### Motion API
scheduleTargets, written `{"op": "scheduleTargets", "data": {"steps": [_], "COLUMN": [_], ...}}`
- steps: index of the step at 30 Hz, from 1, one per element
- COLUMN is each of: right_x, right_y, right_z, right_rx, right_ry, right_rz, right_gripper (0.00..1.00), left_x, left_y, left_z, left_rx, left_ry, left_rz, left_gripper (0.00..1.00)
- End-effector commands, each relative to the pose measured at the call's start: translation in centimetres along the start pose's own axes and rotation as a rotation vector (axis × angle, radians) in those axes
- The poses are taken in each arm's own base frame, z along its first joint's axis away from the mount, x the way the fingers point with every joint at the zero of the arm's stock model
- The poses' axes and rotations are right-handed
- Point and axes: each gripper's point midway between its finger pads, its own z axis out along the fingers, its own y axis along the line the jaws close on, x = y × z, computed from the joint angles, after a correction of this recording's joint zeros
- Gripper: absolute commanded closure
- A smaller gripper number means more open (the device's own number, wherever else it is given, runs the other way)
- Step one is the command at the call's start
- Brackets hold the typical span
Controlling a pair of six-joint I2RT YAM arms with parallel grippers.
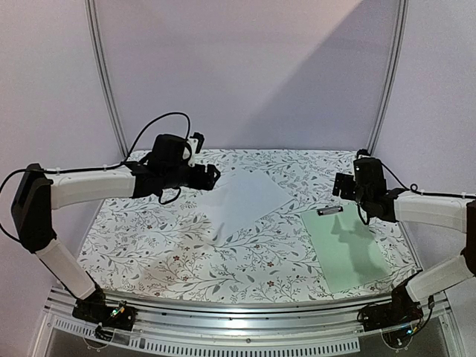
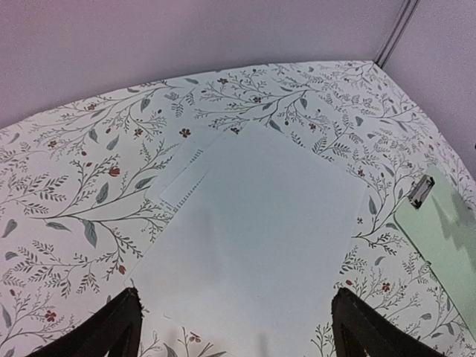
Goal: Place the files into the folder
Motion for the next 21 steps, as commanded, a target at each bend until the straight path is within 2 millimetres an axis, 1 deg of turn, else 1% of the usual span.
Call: {"op": "scheduleTargets", "data": {"steps": [1, 3, 5, 8, 10, 12, 14, 15, 17, 18, 21], "right_x": [-0.3, 0.7, 1.6, 2.9, 3.0, 3.3, 3.4, 3.9, 4.3, 5.0, 6.0], "right_y": [-3.0, -2.7, -2.5, -3.5, -4.3, -4.5, -4.1, -3.8, -2.9, -2.4, -1.1], "right_z": [-0.5, -0.2, 0.1, 0.9, 1.8, 2.9, 4.0, 4.7, 5.9, 6.7, 8.2], "right_rx": [0.155, 0.109, 0.058, 0.067, 0.081, 0.074, 0.063, 0.065, 0.043, 0.034, -0.003], "right_ry": [-0.011, 0.037, 0.075, 0.142, 0.18, 0.226, 0.26, 0.284, 0.316, 0.344, 0.391], "right_rz": [-0.003, -0.065, -0.077, -0.034, 0.032, 0.082, 0.114, 0.111, 0.11, 0.105, 0.108], "right_gripper": [0.01, 0.01, 0.01, 0.01, 0.01, 0.03, 0.05, 0.05, 0.05, 0.07, 0.13], "left_x": [0.2, 0.3, 0.6, 1.3, 1.9, 2.6, 3.2, 3.5, 3.8, 4.0, 4.2], "left_y": [-1.5, -2.0, -2.7, -3.8, -4.5, -5.1, -5.4, -5.6, -5.8, -6.0, -6.3], "left_z": [0.1, 0.2, 0.2, 0.5, 0.8, 1.2, 1.5, 1.6, 1.7, 1.7, 1.8], "left_rx": [0.041, 0.061, 0.084, 0.117, 0.131, 0.139, 0.136, 0.136, 0.135, 0.135, 0.139], "left_ry": [0.021, 0.026, 0.035, 0.056, 0.083, 0.114, 0.142, 0.15, 0.162, 0.167, 0.177], "left_rz": [0.011, 0.018, 0.036, 0.064, 0.083, 0.109, 0.131, 0.14, 0.153, 0.155, 0.16], "left_gripper": [0.12, 0.12, 0.13, 0.14, 0.16, 0.18, 0.19, 0.21, 0.23, 0.23, 0.24]}}
